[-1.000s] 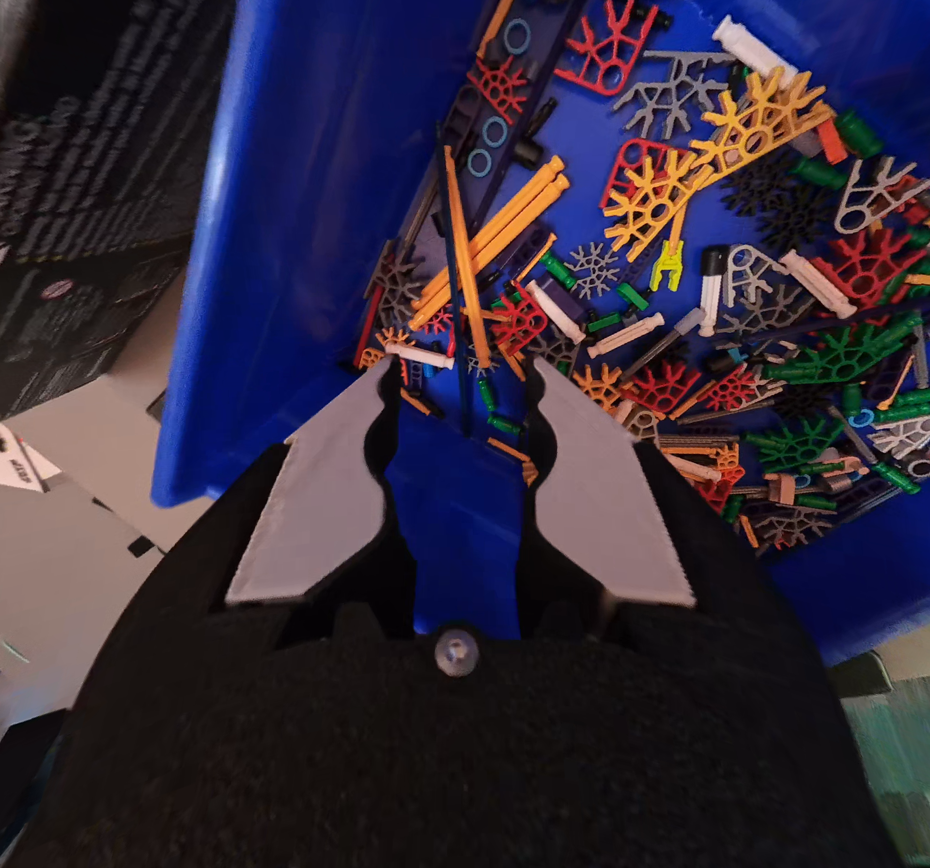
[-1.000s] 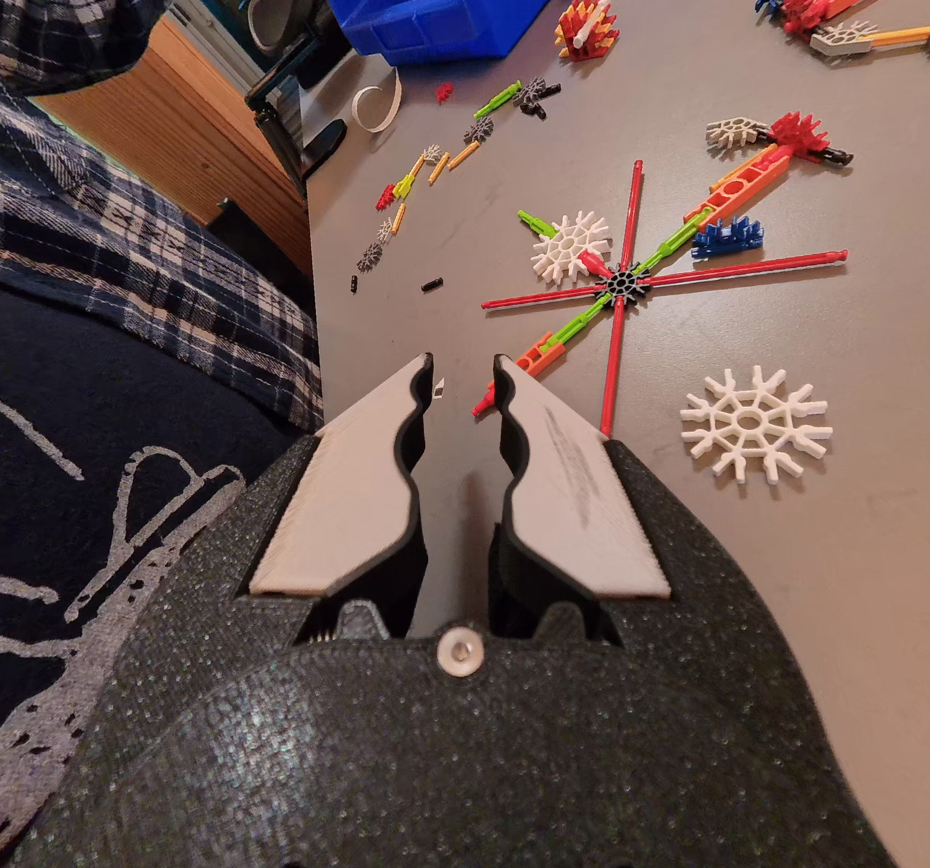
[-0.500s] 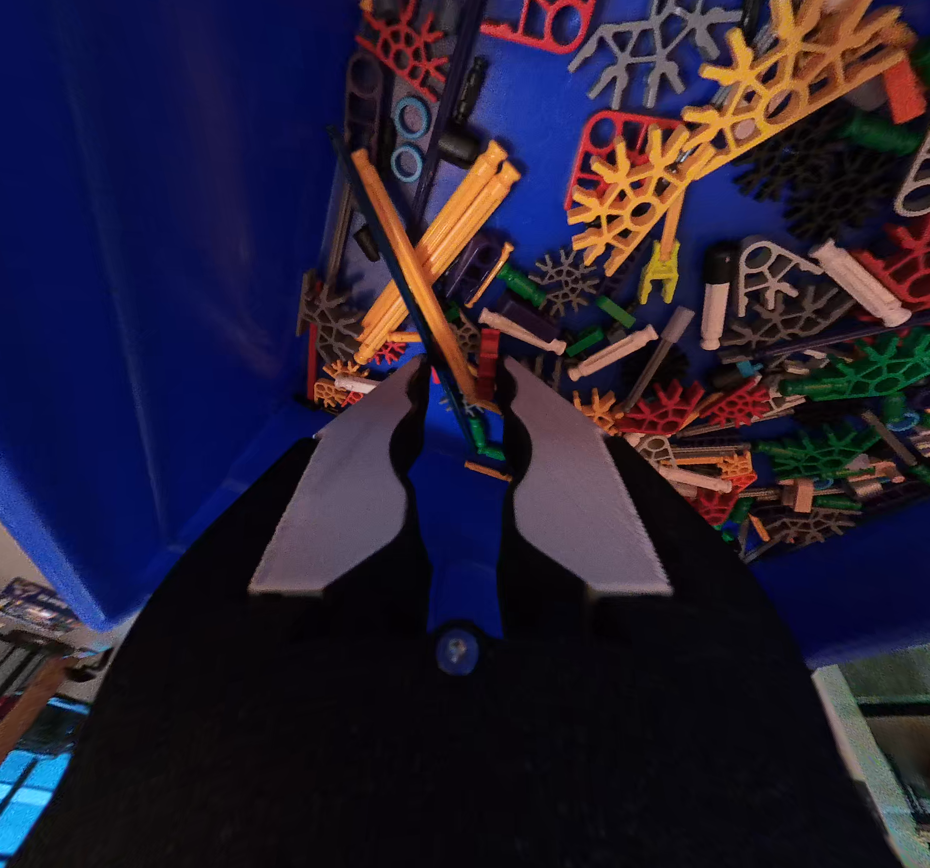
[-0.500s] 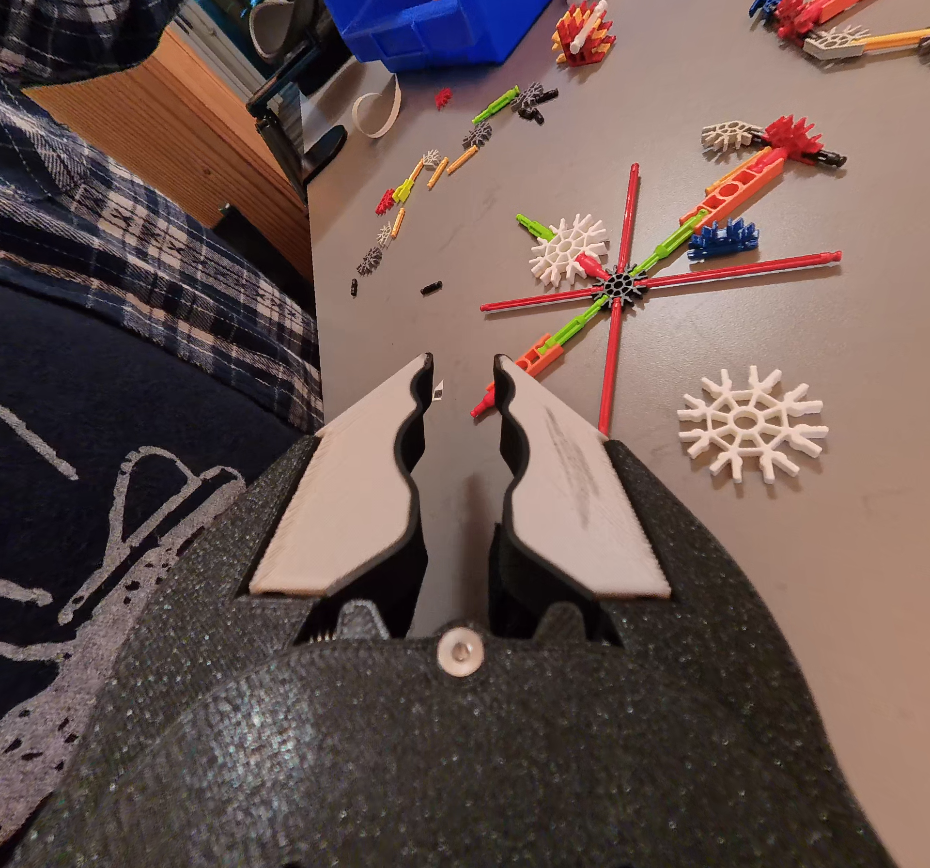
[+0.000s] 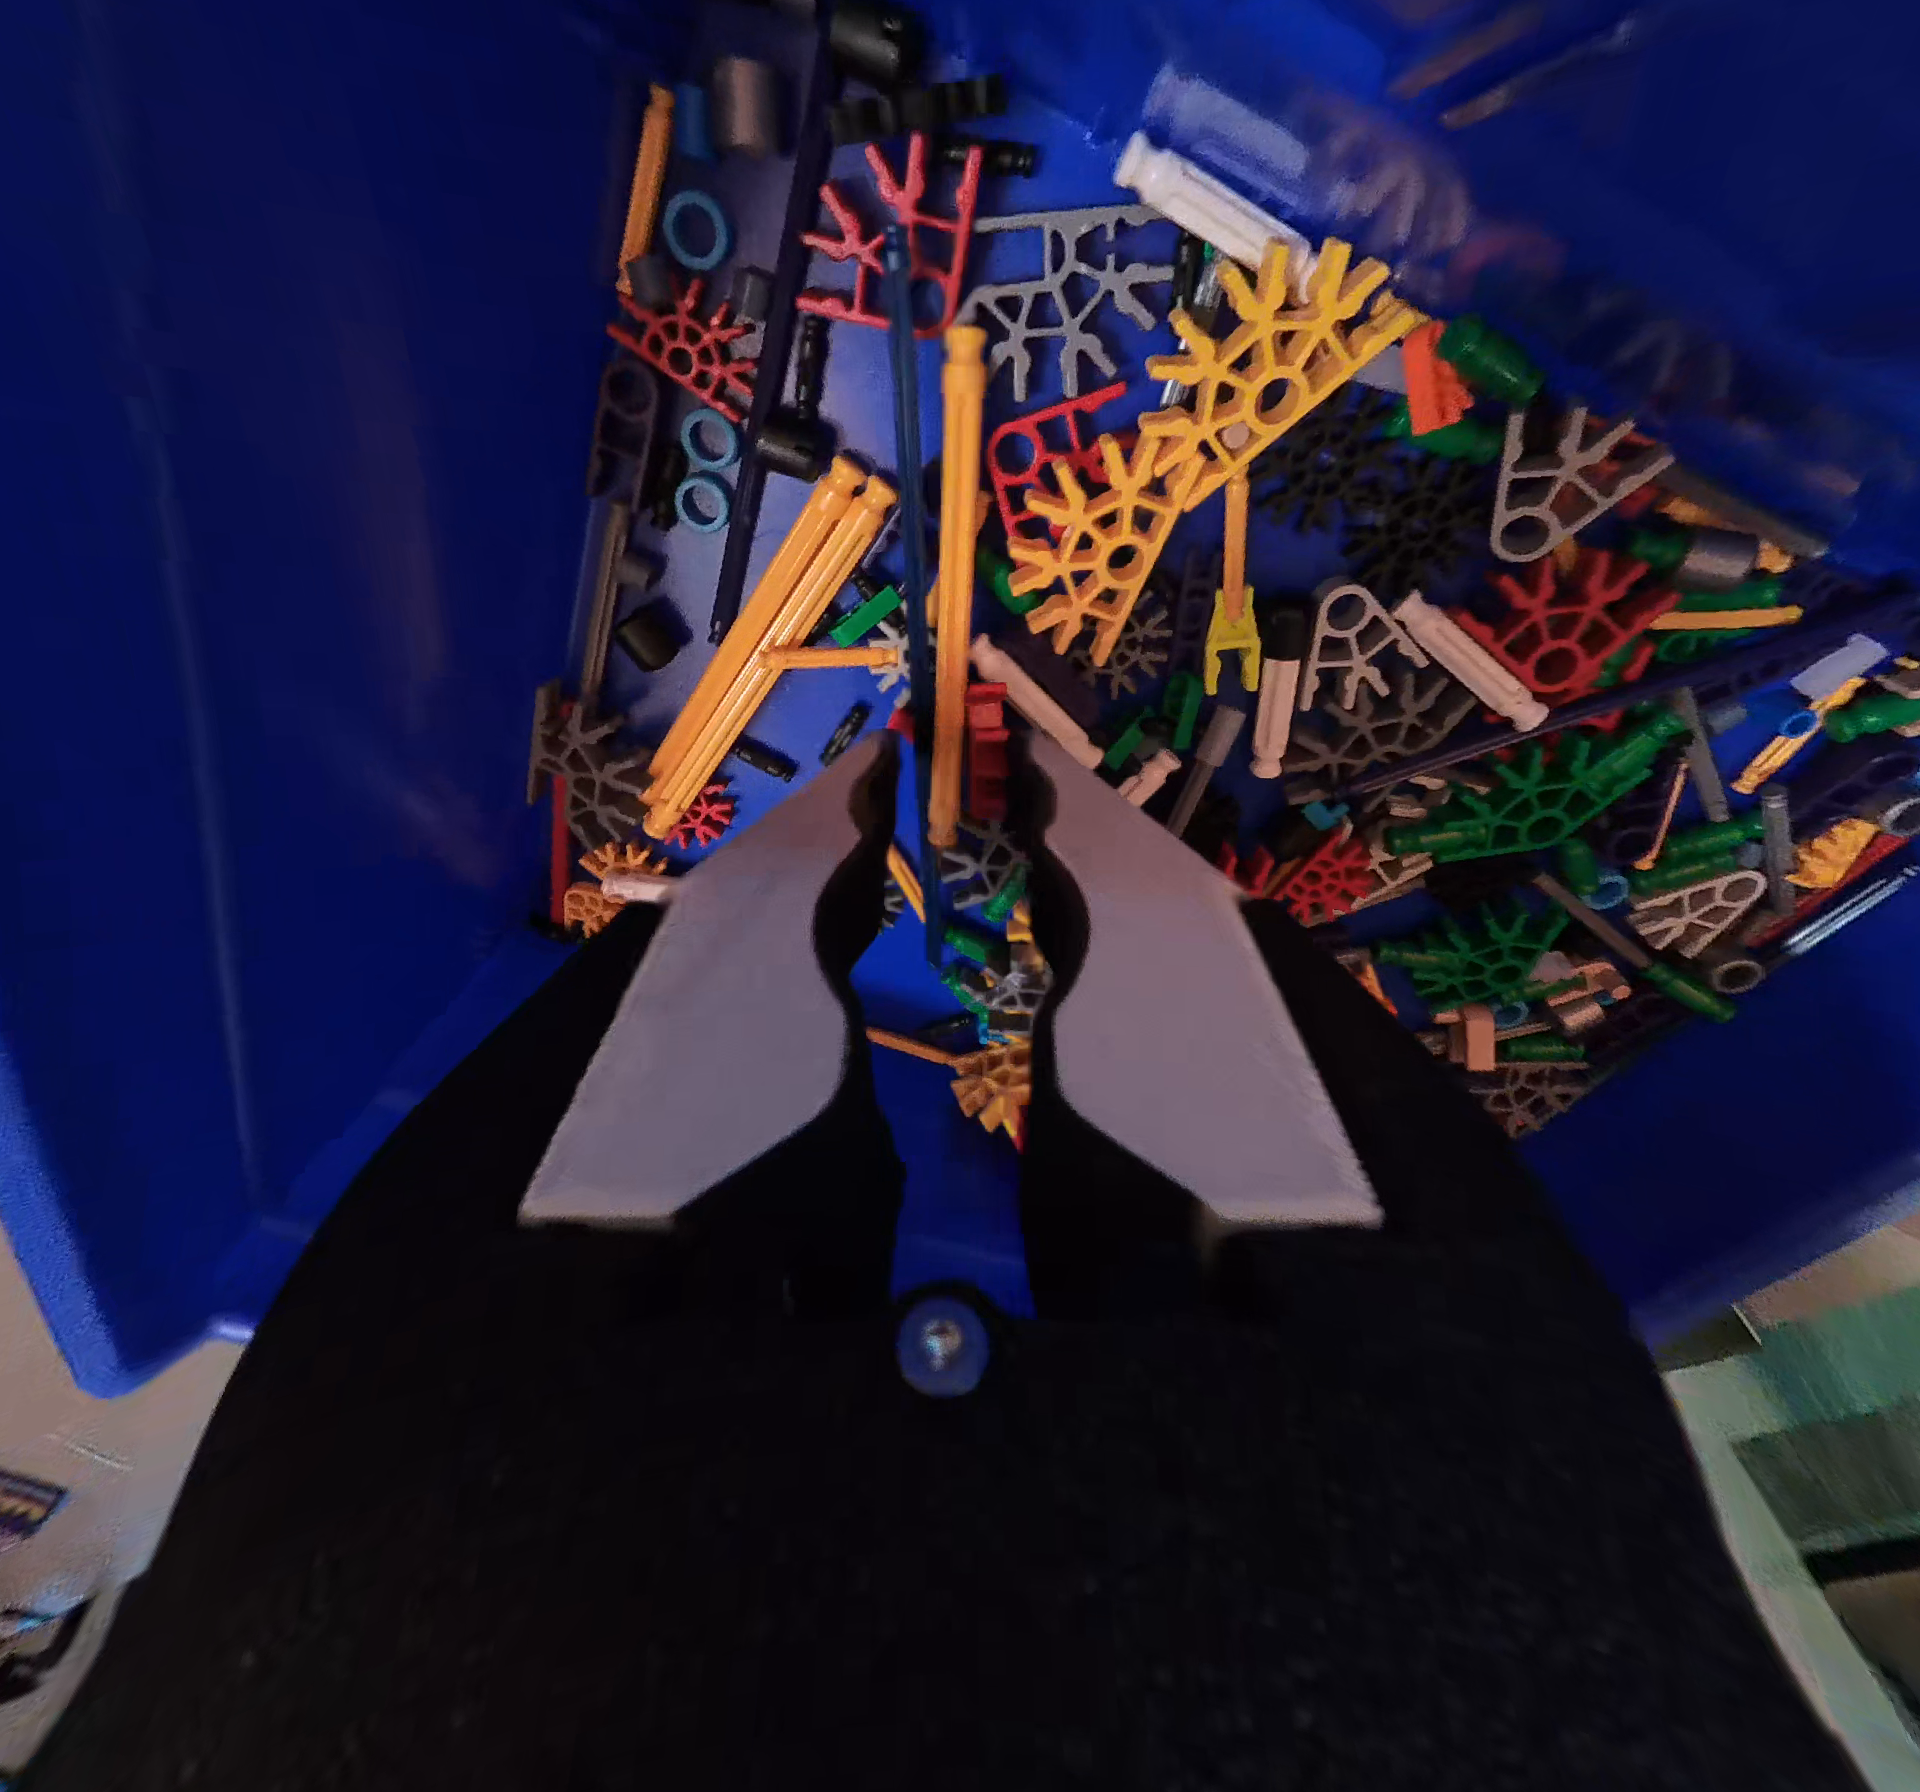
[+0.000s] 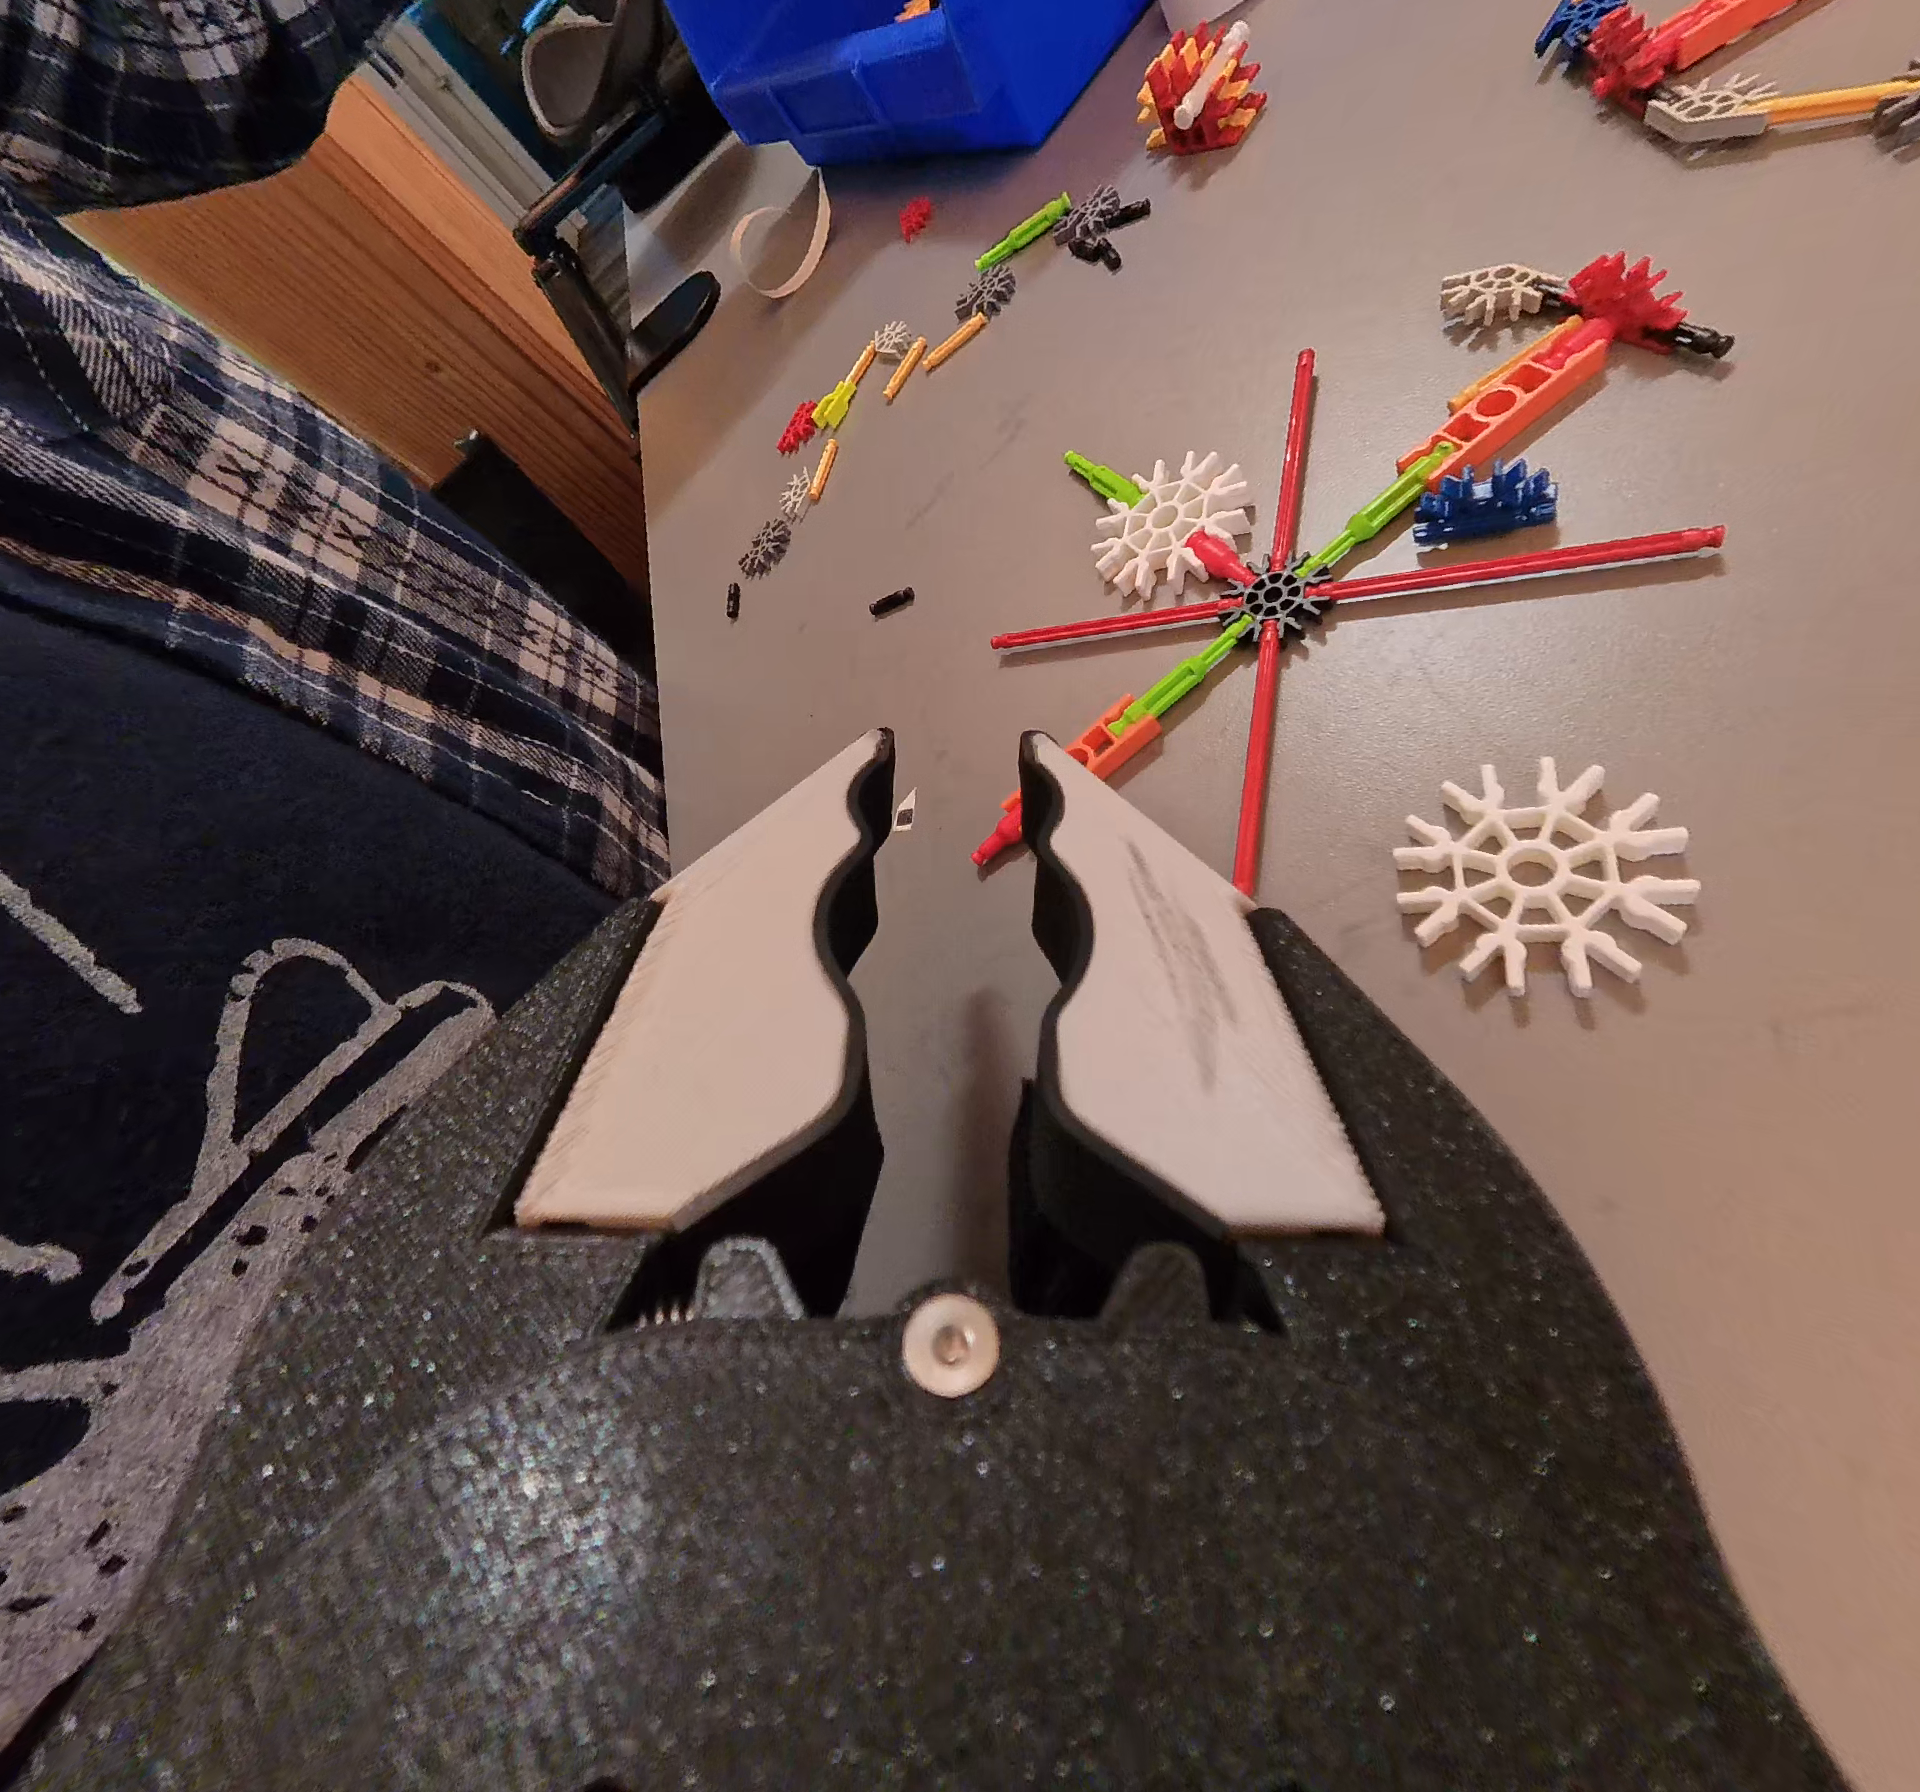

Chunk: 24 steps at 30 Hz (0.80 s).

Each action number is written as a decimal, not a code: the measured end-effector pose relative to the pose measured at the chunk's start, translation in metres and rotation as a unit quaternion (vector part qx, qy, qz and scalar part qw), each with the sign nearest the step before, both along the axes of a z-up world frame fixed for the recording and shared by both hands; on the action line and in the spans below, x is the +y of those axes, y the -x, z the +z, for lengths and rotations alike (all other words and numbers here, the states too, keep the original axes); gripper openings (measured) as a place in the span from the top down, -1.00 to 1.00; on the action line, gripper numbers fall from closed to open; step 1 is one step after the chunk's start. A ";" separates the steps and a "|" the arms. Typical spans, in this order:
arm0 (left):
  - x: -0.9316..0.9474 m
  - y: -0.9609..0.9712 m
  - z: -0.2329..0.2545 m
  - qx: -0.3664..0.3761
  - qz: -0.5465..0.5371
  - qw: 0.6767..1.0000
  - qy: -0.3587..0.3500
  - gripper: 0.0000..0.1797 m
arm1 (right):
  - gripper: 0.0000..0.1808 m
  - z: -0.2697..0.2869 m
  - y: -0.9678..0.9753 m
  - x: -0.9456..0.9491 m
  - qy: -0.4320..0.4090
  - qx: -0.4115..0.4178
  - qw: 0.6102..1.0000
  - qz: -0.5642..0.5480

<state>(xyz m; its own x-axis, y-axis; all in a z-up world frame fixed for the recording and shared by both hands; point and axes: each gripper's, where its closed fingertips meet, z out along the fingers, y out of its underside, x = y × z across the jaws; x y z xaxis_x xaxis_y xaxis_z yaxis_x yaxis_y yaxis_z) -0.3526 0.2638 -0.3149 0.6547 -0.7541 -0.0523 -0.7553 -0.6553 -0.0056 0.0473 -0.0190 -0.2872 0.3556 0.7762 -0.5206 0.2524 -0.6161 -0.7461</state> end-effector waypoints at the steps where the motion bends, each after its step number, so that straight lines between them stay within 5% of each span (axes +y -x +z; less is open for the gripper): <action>1: 0.000 0.001 0.002 -0.003 0.006 1.000 -0.004 0.67 | 0.75 0.000 0.000 0.000 0.000 0.000 1.000 0.000; 7: -0.020 0.009 0.010 -0.010 0.019 1.000 0.021 0.35 | 0.75 0.000 0.001 0.000 0.000 0.001 1.000 0.001; 14: -0.054 0.013 -0.006 0.018 0.004 0.996 0.089 0.34 | 0.75 -0.001 0.002 0.001 -0.001 0.001 1.000 0.003; 24: -0.058 0.004 -0.006 0.006 -0.003 0.995 0.095 0.43 | 0.75 -0.001 0.004 0.003 -0.003 0.003 1.000 0.000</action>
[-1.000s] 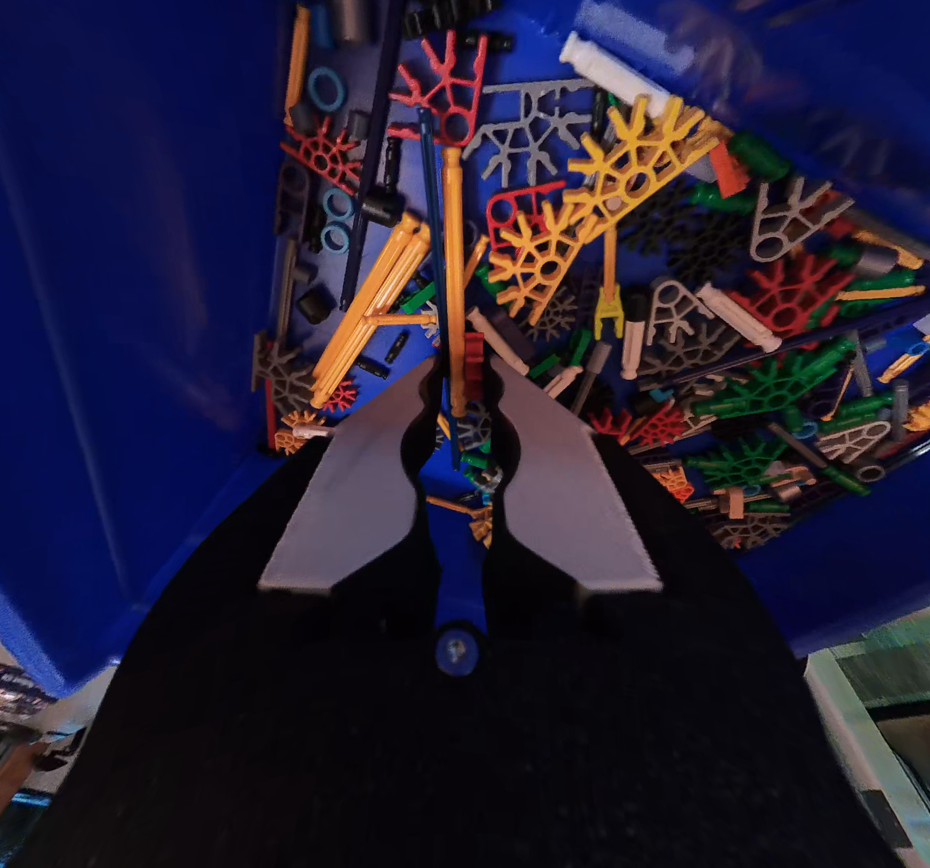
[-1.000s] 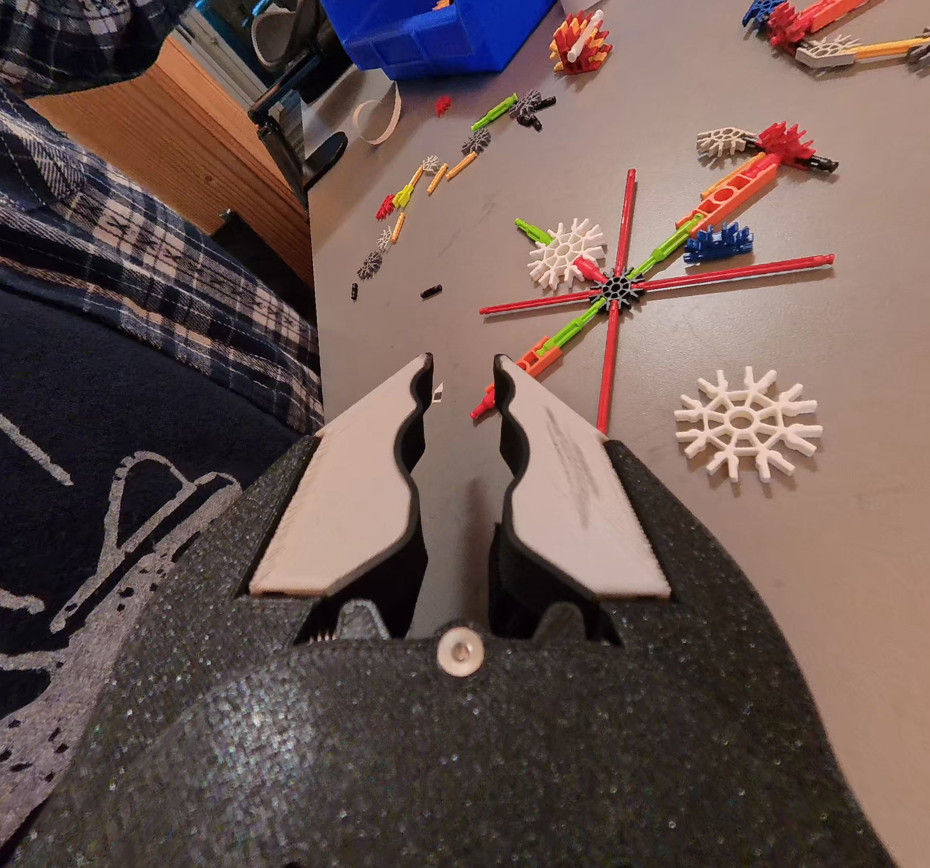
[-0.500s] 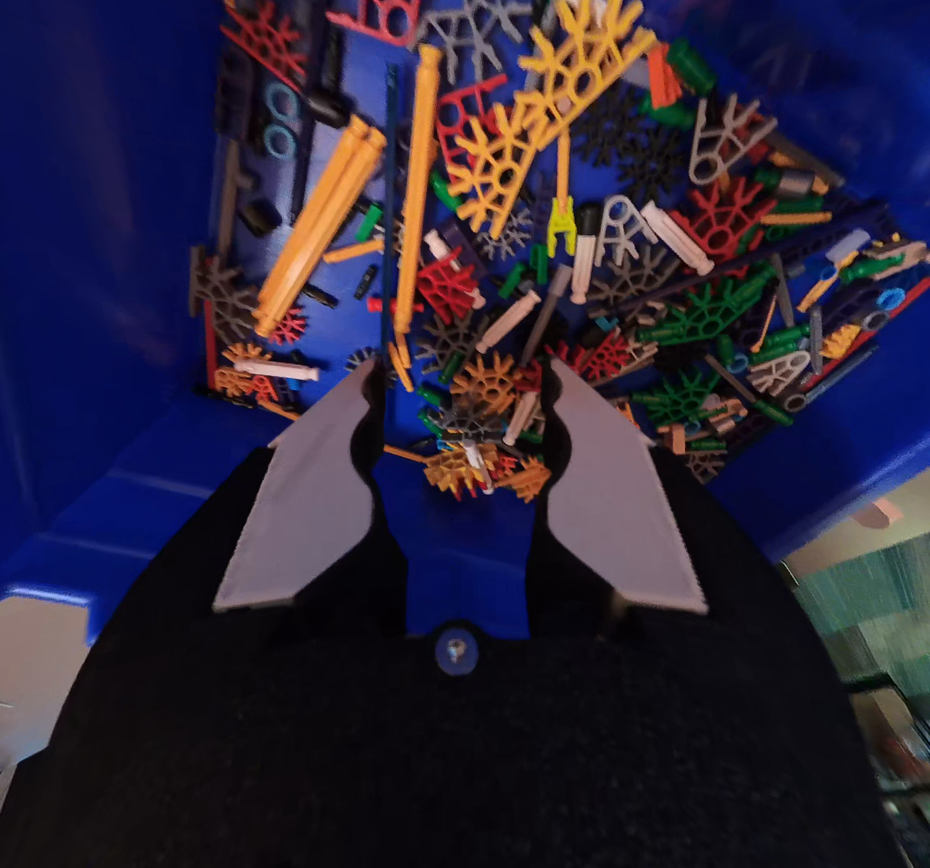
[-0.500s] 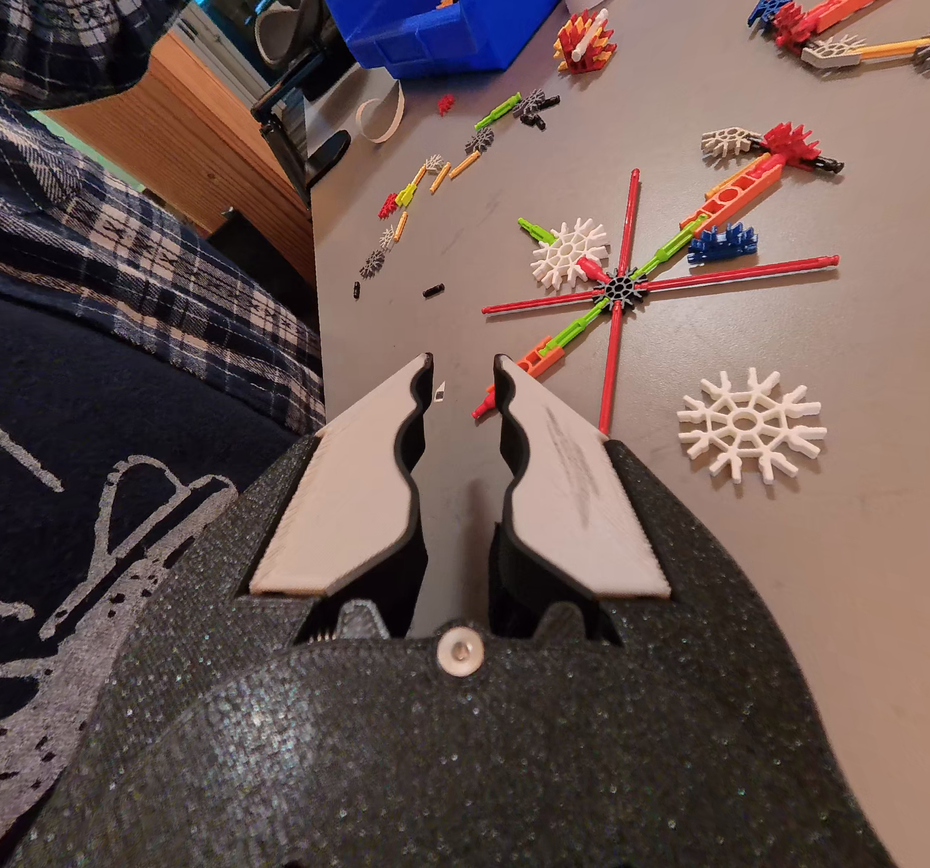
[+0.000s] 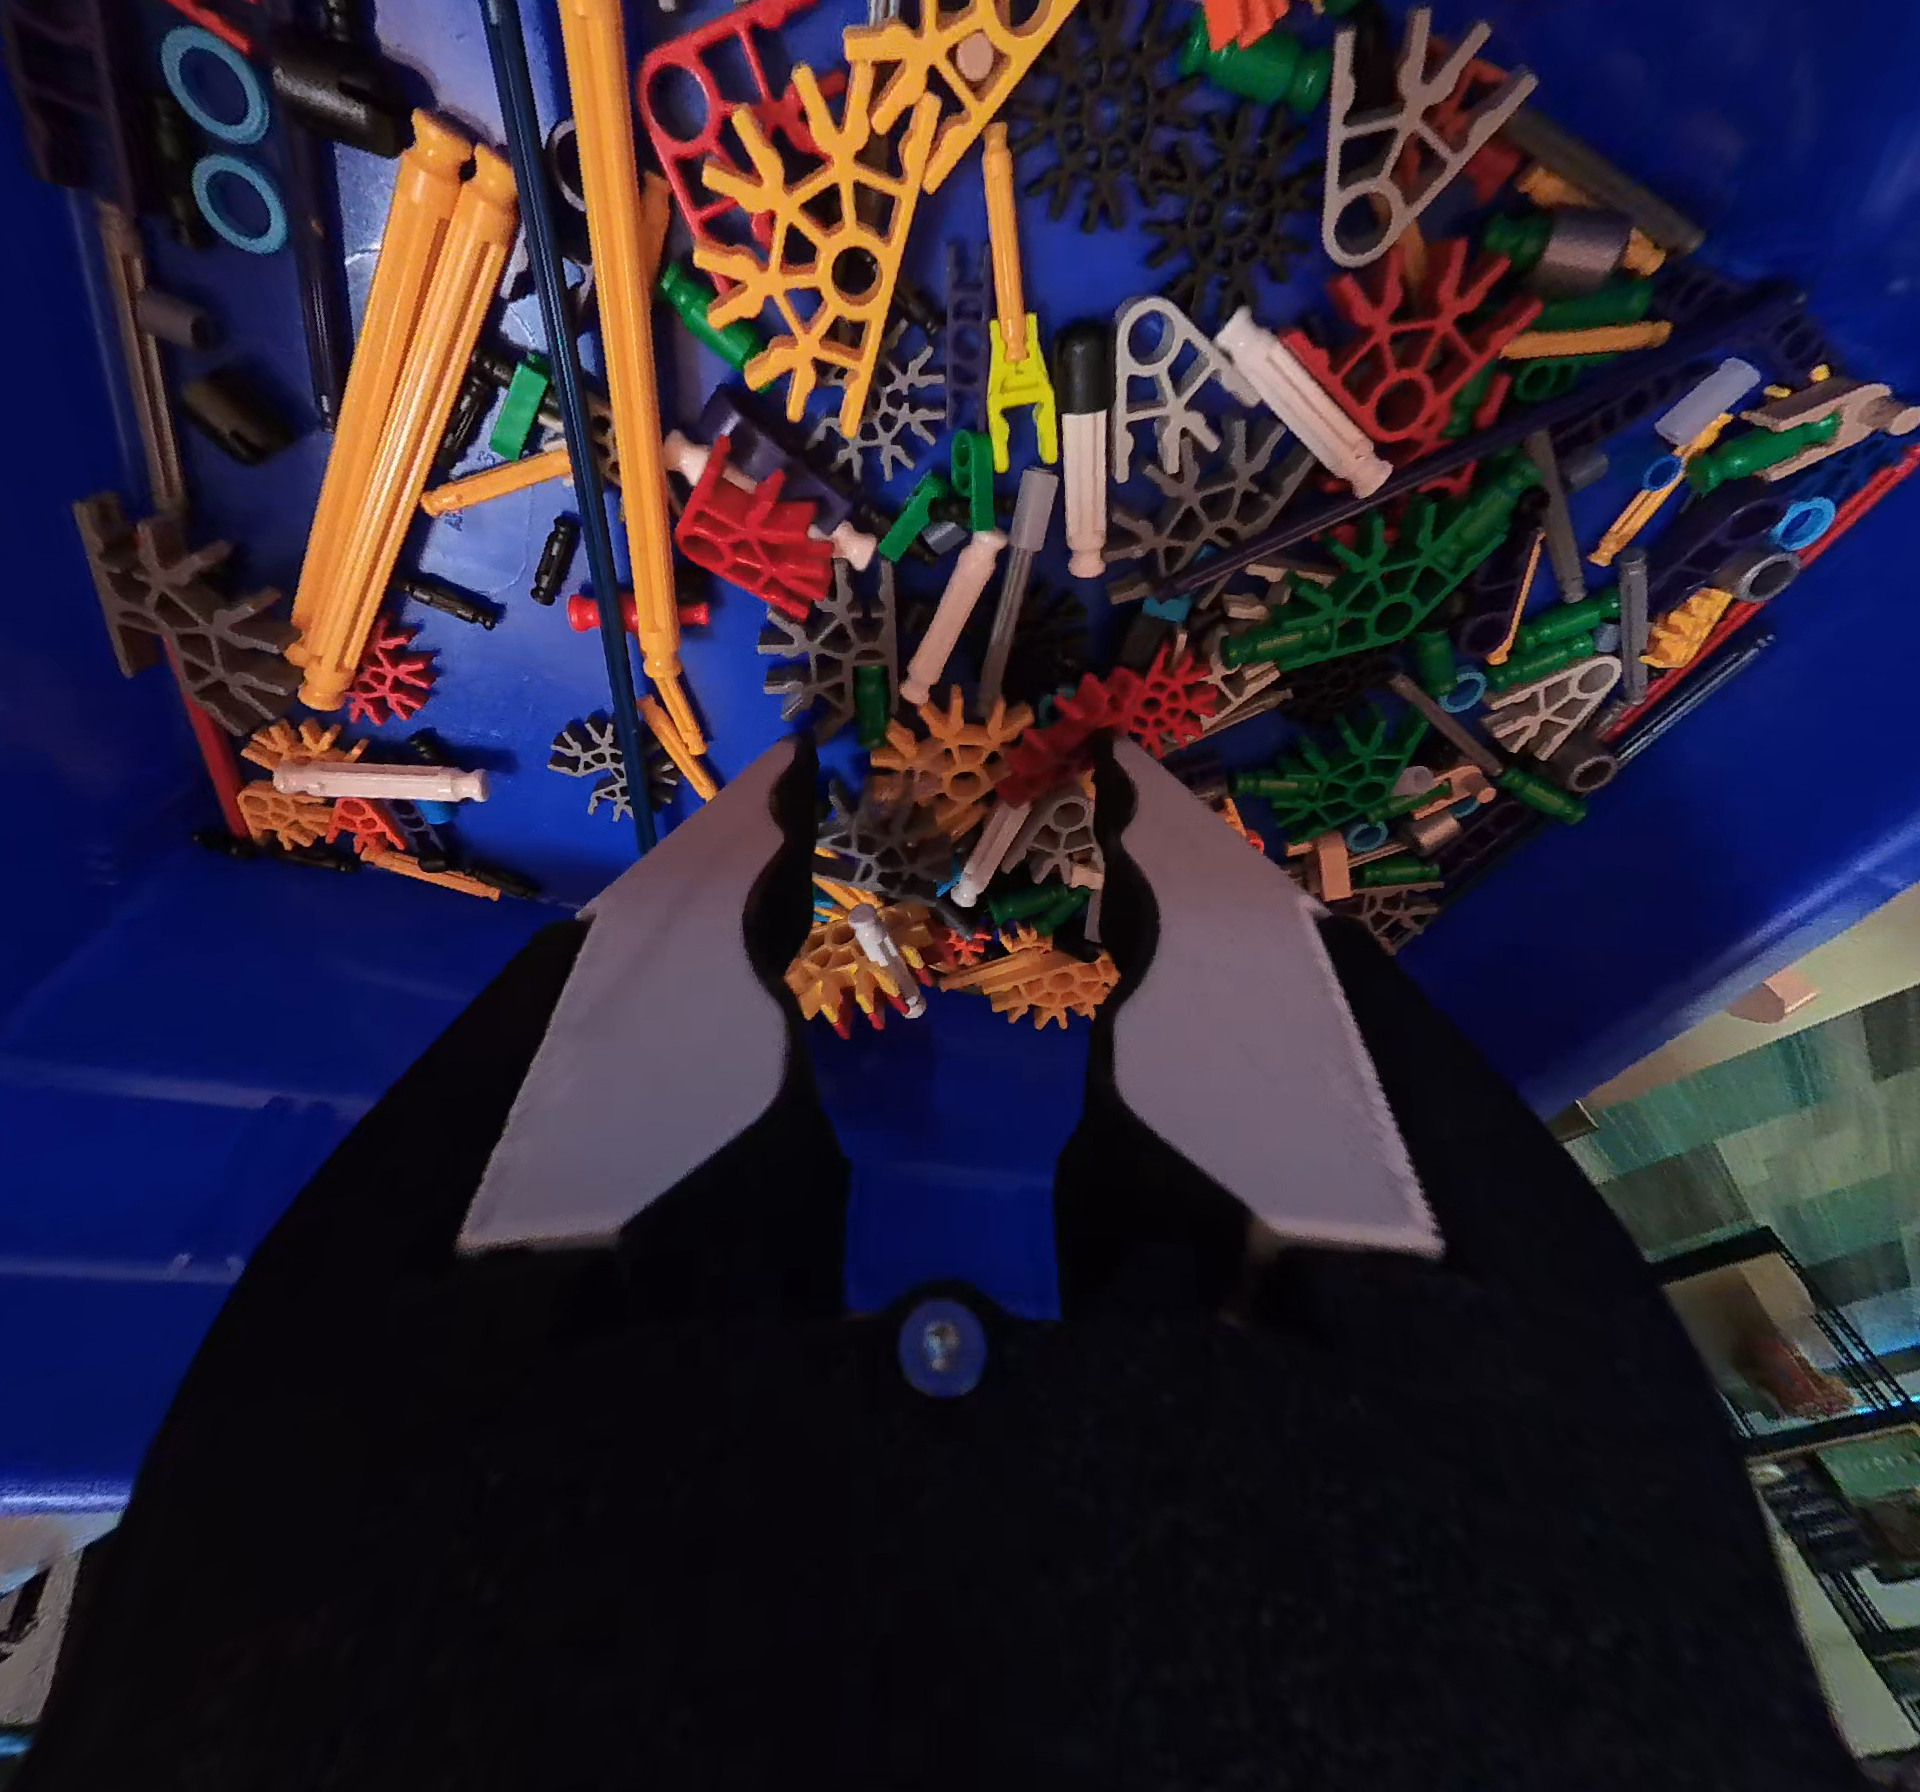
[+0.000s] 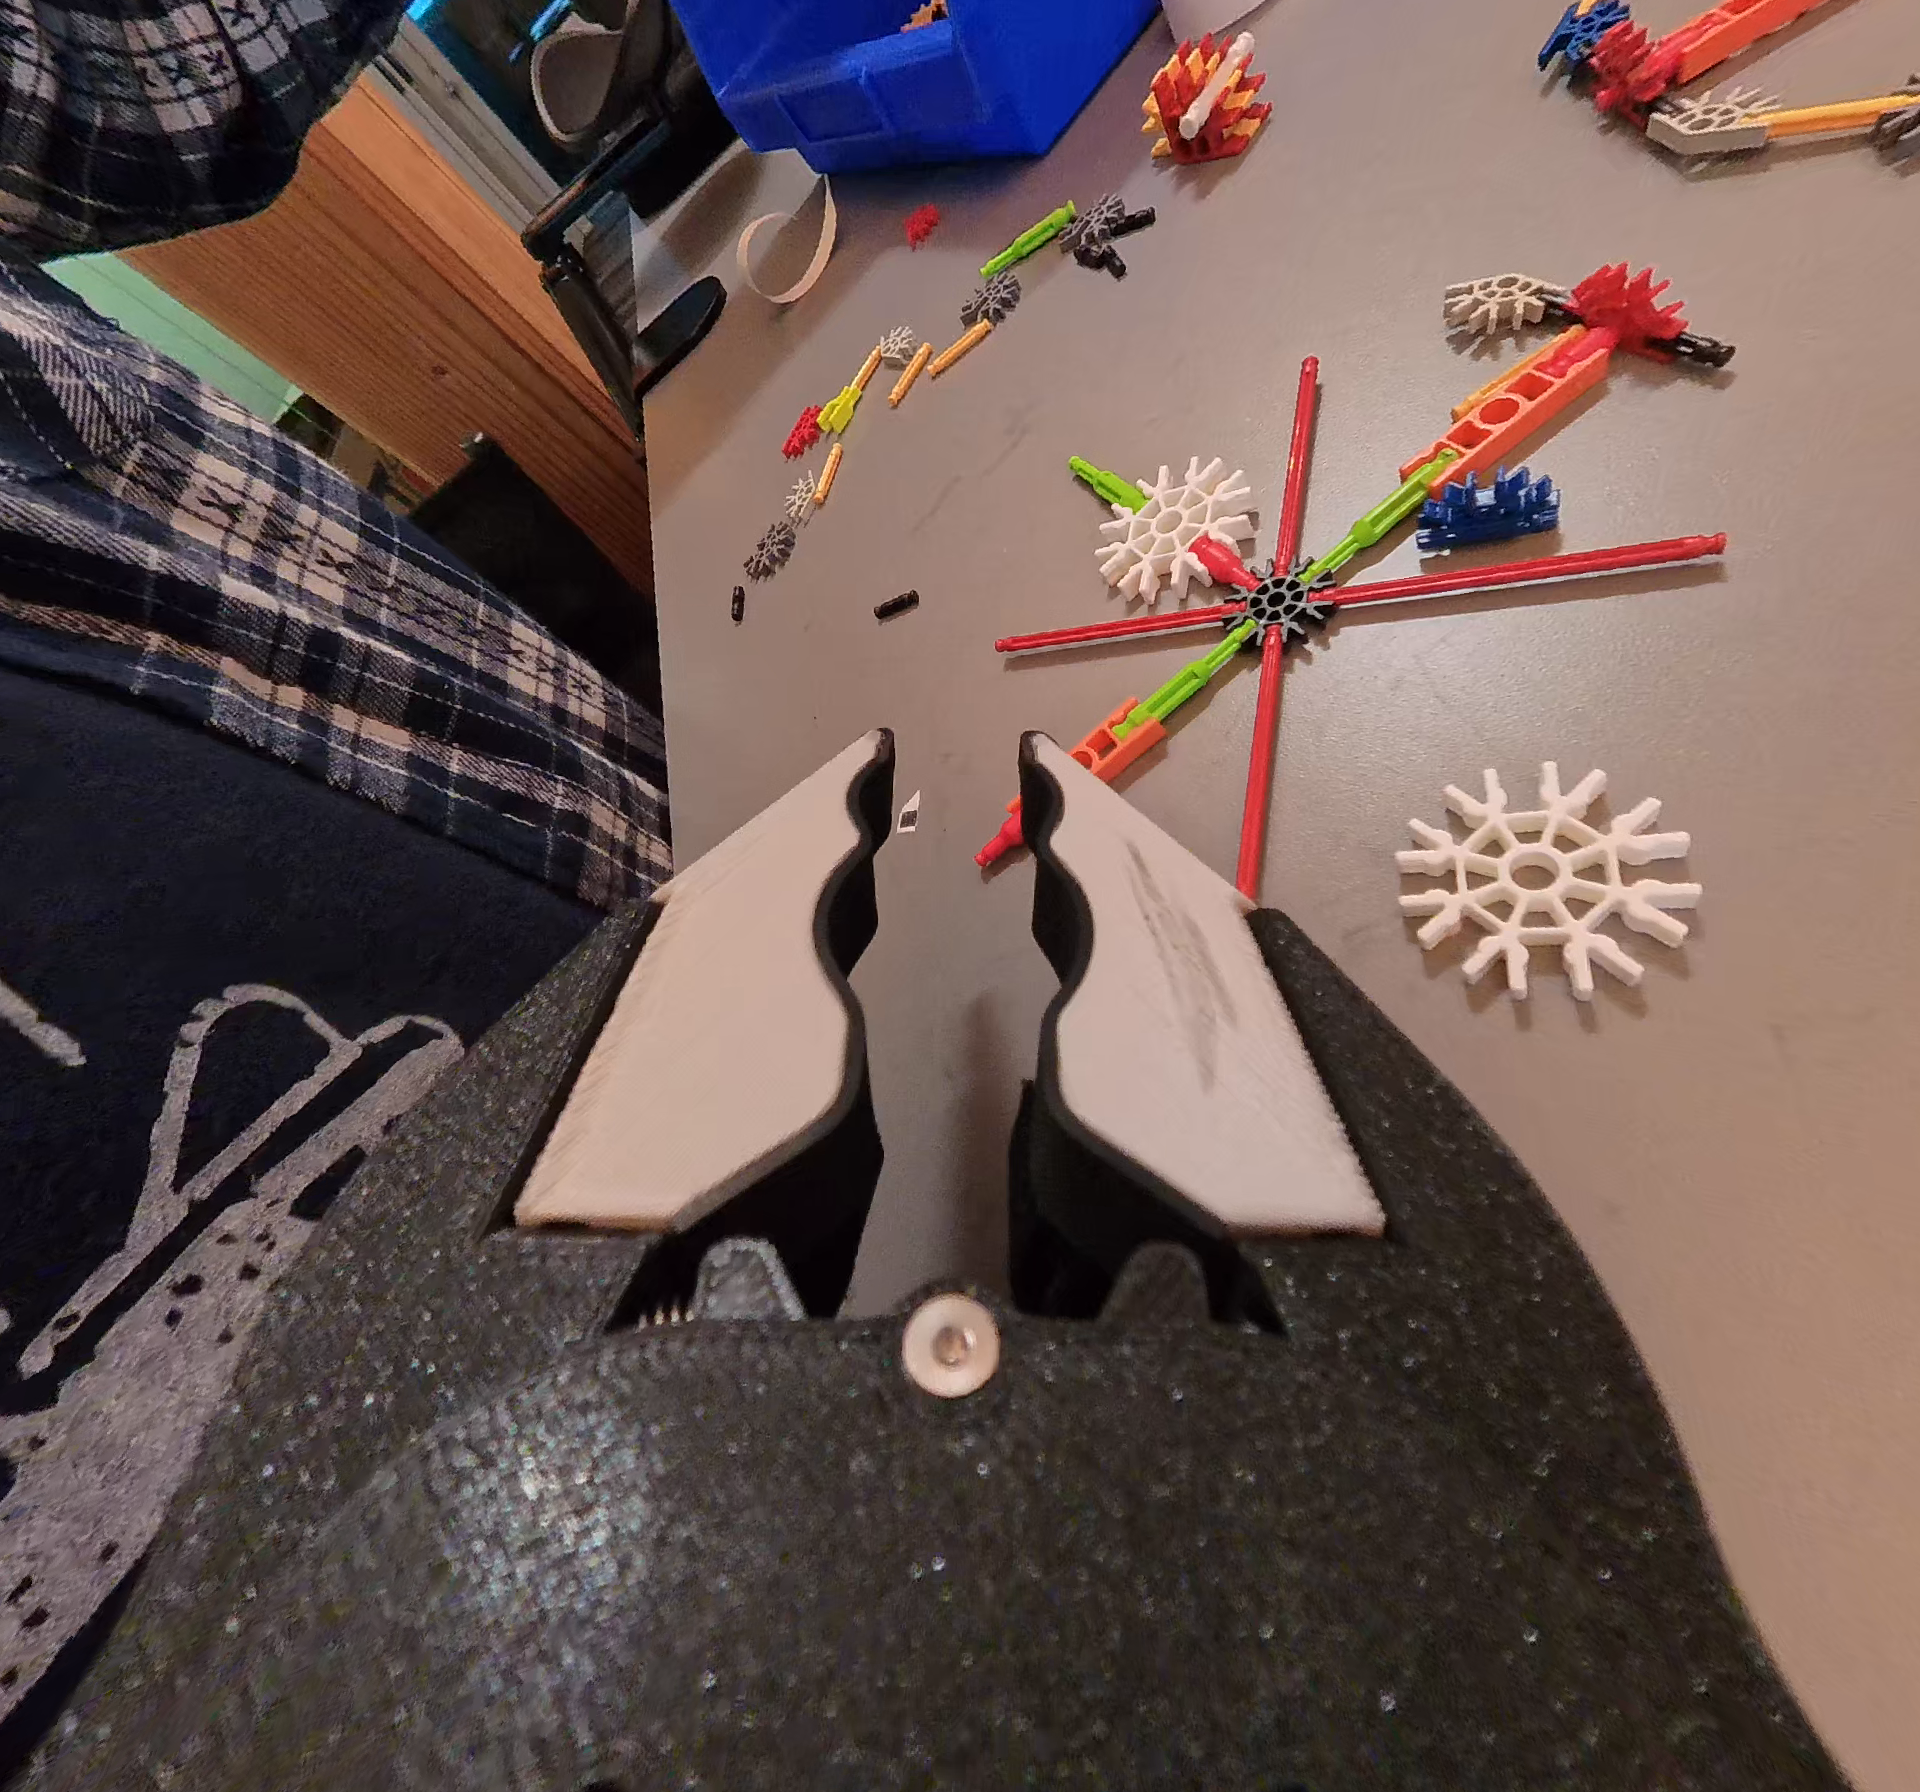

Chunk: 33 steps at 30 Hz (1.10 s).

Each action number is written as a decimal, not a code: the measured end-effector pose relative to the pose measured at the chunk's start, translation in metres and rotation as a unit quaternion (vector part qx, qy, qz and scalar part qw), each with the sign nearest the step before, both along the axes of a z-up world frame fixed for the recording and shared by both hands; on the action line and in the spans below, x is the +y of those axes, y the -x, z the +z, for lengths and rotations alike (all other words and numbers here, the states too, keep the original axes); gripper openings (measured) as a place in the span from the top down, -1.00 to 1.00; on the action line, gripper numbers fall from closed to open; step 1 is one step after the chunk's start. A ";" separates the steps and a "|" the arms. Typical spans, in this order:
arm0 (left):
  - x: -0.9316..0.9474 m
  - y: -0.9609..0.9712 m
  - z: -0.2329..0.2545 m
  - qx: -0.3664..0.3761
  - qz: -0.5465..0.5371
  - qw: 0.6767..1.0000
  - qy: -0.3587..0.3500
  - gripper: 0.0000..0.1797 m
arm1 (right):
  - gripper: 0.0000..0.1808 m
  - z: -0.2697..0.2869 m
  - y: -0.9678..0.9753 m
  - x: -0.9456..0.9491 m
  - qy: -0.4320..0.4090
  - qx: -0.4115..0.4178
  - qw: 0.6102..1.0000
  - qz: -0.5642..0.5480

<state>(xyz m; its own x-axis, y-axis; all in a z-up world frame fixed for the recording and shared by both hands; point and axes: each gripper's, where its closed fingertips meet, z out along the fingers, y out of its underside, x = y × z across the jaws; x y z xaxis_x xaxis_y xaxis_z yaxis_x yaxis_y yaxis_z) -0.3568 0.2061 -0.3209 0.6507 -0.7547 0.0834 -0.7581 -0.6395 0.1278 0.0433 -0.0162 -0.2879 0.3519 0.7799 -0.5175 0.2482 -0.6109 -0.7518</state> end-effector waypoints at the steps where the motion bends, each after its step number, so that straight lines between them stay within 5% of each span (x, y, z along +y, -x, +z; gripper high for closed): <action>1: 0.000 -0.002 0.000 -0.004 0.002 1.000 0.001 0.45 | 0.75 0.000 0.000 0.000 -0.001 0.000 1.000 0.000; 6: 0.004 -0.008 0.004 -0.012 -0.001 1.000 -0.020 0.60 | 0.75 0.000 0.001 0.001 -0.002 0.002 1.000 0.000; 10: 0.006 -0.015 0.008 -0.029 0.002 0.999 -0.037 1.00 | 0.75 0.001 0.002 0.002 -0.004 0.005 1.000 0.000; 20: -0.007 -0.031 0.005 -0.041 -0.004 0.999 -0.029 1.00 | 0.75 0.002 0.004 0.003 -0.010 0.013 1.000 -0.001; 26: -0.015 -0.015 0.009 -0.005 0.017 1.000 -0.021 0.48 | 0.75 0.003 0.005 0.004 -0.012 0.017 1.000 -0.001; 33: -0.023 -0.013 -0.003 0.024 0.010 1.000 0.006 0.71 | 0.75 0.004 0.007 0.005 -0.013 0.021 1.000 0.001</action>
<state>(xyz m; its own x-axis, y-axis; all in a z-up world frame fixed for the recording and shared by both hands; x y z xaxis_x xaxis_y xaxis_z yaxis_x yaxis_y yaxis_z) -0.3436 0.1835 -0.3240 0.6685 -0.7411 0.0616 -0.7386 -0.6520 0.1717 0.0367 -0.0116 -0.2841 0.3283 0.7946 -0.5108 0.2183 -0.5899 -0.7774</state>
